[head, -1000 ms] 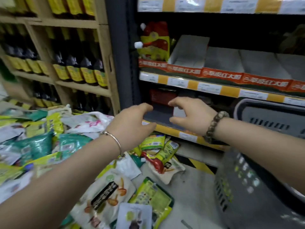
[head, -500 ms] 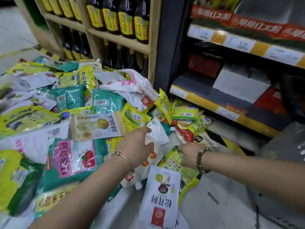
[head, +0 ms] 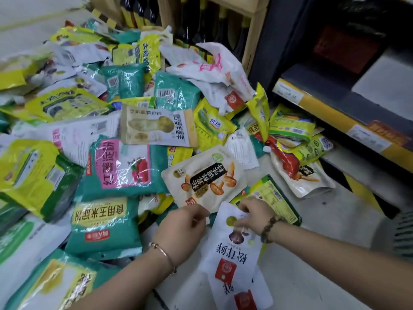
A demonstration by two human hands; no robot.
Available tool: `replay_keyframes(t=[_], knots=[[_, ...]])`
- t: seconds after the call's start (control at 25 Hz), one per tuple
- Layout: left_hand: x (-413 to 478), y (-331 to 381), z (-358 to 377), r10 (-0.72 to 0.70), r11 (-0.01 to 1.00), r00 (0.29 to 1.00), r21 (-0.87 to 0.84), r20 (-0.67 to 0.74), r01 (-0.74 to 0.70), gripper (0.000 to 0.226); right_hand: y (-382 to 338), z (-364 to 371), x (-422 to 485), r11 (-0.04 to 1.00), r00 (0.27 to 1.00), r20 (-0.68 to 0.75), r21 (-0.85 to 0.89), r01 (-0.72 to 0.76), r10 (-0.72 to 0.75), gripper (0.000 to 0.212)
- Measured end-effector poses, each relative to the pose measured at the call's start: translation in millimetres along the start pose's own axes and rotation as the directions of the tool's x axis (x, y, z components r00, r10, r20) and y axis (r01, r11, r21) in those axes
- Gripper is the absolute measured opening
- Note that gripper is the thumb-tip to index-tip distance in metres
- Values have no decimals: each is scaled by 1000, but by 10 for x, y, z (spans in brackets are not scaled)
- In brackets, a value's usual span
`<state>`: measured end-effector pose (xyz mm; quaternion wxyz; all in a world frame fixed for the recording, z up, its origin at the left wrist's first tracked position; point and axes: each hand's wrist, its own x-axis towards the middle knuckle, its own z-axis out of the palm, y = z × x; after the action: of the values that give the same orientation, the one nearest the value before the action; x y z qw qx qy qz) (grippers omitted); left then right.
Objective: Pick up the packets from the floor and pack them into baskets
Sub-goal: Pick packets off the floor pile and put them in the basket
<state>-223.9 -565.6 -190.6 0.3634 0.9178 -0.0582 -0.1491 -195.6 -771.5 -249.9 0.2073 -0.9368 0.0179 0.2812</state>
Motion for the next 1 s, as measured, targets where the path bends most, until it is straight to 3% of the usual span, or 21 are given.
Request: replay_keyframes(t=[0.08,0.12,0.2,0.28,0.36,0.44,0.48,0.6,0.68,0.76,0.84,1.0], knots=[[-53,-14,43,-16,987,999,-163,-47,8,22,26,-187,-47,929,993,30,359,95,-113,39],[-71,-19,56,-34,971,998,-237,-45,22,27,27,-313,-88,878,985,30,458,139,-171,35],[-64,1,79,-91,951,993,-290,73,109,31,-29,-550,-164,792,964,9,572,214,-266,30],[-36,14,121,-168,923,951,-298,260,245,20,-130,-634,-196,737,953,-51,621,265,-300,26],[-50,-1,174,-261,871,904,-322,337,372,11,-188,-508,-225,716,967,-176,650,254,-183,23],[-137,-95,246,-350,857,871,-259,344,446,13,-120,-271,-291,737,958,-276,663,131,79,17],[-217,-165,285,-383,846,856,-239,347,476,15,-18,-130,-346,755,944,-260,655,19,202,13],[-474,-429,397,-483,718,803,-368,349,591,16,370,341,-628,722,884,90,543,-430,459,13],[-612,-573,461,-551,635,770,-437,322,637,10,479,626,-821,696,804,253,405,-593,538,26],[-729,-680,521,-601,581,751,-495,274,645,8,445,799,-910,693,796,243,394,-603,554,47],[-841,-756,573,-654,547,726,-531,212,647,11,344,861,-911,675,795,221,430,-600,565,54],[-935,-803,569,-700,508,688,-545,190,667,17,252,1002,-825,605,808,254,554,-572,532,26]])
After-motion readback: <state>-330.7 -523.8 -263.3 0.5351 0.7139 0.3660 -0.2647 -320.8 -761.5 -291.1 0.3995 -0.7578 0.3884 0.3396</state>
